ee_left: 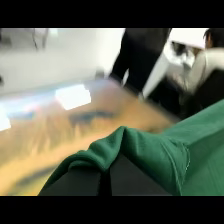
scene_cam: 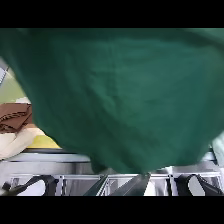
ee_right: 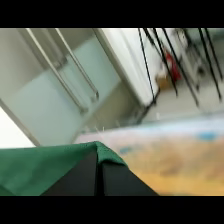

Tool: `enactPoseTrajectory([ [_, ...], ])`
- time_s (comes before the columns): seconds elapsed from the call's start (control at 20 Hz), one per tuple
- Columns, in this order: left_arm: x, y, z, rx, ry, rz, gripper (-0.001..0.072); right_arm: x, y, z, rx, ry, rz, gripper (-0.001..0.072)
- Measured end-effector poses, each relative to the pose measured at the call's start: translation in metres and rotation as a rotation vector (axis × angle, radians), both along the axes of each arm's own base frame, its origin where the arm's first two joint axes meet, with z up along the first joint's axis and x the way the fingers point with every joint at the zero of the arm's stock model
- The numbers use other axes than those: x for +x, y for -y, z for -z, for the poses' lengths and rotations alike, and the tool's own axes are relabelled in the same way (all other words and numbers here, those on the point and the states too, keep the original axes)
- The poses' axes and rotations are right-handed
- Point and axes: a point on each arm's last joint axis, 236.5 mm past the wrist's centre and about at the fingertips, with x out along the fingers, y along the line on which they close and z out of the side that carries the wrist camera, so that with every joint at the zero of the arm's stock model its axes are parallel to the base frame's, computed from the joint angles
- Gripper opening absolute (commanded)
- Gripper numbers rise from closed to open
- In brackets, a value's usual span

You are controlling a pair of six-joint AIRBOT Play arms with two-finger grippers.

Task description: Fold the shirts.

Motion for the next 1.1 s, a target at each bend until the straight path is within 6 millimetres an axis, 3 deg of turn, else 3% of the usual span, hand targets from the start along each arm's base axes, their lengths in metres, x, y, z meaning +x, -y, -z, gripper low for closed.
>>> enactPoseTrajectory([
  [0.1,0.054,0.036,0.088,0.108,-0.165,0.075,0.0023,0.045,0.007,0.079,0.051,-0.170,0.015,0.0024],
  [0.2,0.097,0.070,0.177,0.198,-0.315,0.130,0.0020,0.084,0.010,0.157,0.075,-0.324,0.038,0.0033],
  [0.25,0.113,0.081,0.219,0.238,-0.377,0.146,0.0025,0.102,0.013,0.197,0.083,-0.397,0.058,0.0097],
  [0.3,0.127,0.089,0.258,0.264,-0.430,0.145,0.0241,0.117,0.017,0.230,0.101,-0.455,0.077,0.0296],
  [0.35,0.140,0.091,0.290,0.277,-0.470,0.130,0.0484,0.131,0.021,0.262,0.113,-0.506,0.093,0.0388],
  [0.4,0.153,0.087,0.318,0.285,-0.502,0.100,0.0720,0.140,0.025,0.284,0.119,-0.541,0.100,0.0386],
  [0.45,0.164,0.078,0.337,0.284,-0.526,0.059,0.0718,0.150,0.030,0.303,0.130,-0.567,0.102,0.0387],
  [0.55,0.178,0.044,0.352,0.278,-0.543,-0.024,0.0717,0.162,0.044,0.317,0.134,-0.576,0.098,0.0387],
  [0.7,0.171,-0.018,0.340,0.259,-0.610,-0.099,0.0695,0.159,0.073,0.302,0.136,-0.542,0.065,0.0368],
  [0.8,0.142,-0.049,0.333,0.247,-0.715,-0.090,0.0697,0.141,0.087,0.291,0.122,-0.547,0.020,0.0366],
  [0.85,0.124,-0.058,0.335,0.240,-0.787,-0.075,0.0697,0.129,0.091,0.292,0.100,-0.569,-0.005,0.0320],
  [1.0,0.060,-0.071,0.350,0.206,-1.007,-0.037,0.0698,0.082,0.094,0.309,0.026,-0.690,-0.082,0.0314],
  [1.1,0.009,-0.065,0.364,0.172,-1.145,-0.013,0.0699,0.044,0.093,0.334,-0.038,-0.815,-0.125,0.0476],
])
